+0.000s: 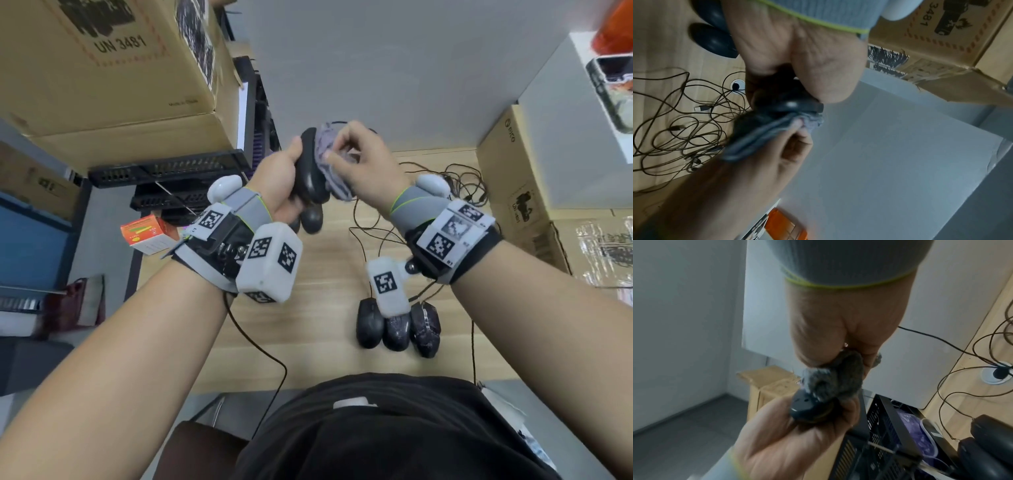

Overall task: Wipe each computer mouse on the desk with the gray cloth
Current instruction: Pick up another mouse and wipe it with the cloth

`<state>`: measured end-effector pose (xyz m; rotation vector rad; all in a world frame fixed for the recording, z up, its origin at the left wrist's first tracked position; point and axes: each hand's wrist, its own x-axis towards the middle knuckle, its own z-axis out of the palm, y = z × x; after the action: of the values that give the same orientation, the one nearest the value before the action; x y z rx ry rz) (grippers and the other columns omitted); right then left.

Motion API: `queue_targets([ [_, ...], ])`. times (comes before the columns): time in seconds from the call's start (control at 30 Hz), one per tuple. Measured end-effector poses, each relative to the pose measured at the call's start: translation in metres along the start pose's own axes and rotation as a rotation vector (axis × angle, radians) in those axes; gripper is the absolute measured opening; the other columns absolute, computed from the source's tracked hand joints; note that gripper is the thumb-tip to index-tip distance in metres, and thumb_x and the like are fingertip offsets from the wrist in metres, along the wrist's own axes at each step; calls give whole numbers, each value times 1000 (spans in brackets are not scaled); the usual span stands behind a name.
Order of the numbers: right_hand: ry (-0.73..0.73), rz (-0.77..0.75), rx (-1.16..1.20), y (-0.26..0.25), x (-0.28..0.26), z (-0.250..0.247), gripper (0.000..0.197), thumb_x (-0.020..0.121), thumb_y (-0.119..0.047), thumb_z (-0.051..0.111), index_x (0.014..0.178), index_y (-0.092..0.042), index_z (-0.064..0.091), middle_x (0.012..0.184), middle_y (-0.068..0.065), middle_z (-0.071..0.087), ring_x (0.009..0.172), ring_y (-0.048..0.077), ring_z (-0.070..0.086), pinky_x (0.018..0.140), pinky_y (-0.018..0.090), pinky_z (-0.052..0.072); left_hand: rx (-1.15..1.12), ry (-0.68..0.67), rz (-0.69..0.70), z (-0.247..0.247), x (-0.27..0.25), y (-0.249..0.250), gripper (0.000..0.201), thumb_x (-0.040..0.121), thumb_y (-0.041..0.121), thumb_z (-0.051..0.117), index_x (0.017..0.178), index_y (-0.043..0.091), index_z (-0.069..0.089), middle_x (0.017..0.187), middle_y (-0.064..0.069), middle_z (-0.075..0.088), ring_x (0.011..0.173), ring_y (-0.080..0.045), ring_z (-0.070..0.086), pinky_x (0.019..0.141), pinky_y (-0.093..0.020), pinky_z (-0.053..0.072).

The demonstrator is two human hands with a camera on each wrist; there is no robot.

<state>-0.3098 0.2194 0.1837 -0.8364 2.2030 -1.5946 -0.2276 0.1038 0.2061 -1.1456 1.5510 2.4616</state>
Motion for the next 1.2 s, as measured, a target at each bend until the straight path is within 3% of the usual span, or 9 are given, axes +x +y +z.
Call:
queue_targets([
  [0.13,-316,-146,-101,-4,-20,11,25,72,-15,80,76,-23,56,72,-7,56,67,5,49,65,23,41,-40,51,-52,-13,3,5,71,100,62,42,132,2,61,127,-20,68,108,-36,71,84,-50,60],
  [0.23,-207,-83,-43,-2,-7,7,29,72,-13,80,70,-26,54,69,-11,54,63,-2,47,63,16,39,116,43,-45,-20,16,-3,104,66,89,59,132,9,63,127,-17,69,112,-37,70,100,-57,52],
  [0.37,18,-3,5,0,3,-5,28,76,-12,76,71,-26,52,72,-10,53,62,-3,46,66,17,40,192,16,7,-9,4,4,99,74,89,46,127,8,66,119,-17,73,108,-35,72,95,-50,57],
  [0.47,-246,-98,-113,-11,-4,-3,26,73,-15,80,75,-22,55,69,-10,54,62,-1,48,64,19,41,215,81,-11,-14,4,5,109,64,94,54,128,6,64,117,-17,73,100,-35,74,92,-54,58],
  [0.57,-407,-116,-179,-13,-3,-9,26,71,-22,84,75,-22,59,68,-7,56,65,6,50,63,26,42,207,104,-8,-17,1,3,85,85,78,52,124,3,65,110,-17,75,96,-35,75,86,-51,60],
  [0.73,-16,-31,-71,1,12,-23,30,74,-20,83,71,-26,54,69,-12,51,61,-2,45,63,16,39,149,25,-34,-10,-4,3,61,98,60,50,123,8,67,109,-17,76,83,-34,76,65,-37,62],
  [0.8,7,-30,-60,-1,9,-18,29,75,-22,81,74,-26,53,70,-11,51,64,3,46,64,18,40,146,46,-30,-9,-4,5,60,98,61,50,122,9,68,108,-17,76,86,-33,76,70,-40,63],
  [0.97,-299,-202,-215,-9,-13,-4,31,68,-29,86,79,-26,56,72,-15,49,67,2,44,65,20,36,174,126,-29,-22,2,10,65,93,64,55,118,6,70,115,-21,73,107,-43,70,98,-63,50],
  [1.2,48,-33,2,0,9,-18,32,73,-24,82,72,-28,51,71,-10,51,64,4,47,65,23,41,120,70,-43,-12,-6,6,45,106,44,44,103,3,64,78,-17,74,62,-28,70,60,-37,62],
])
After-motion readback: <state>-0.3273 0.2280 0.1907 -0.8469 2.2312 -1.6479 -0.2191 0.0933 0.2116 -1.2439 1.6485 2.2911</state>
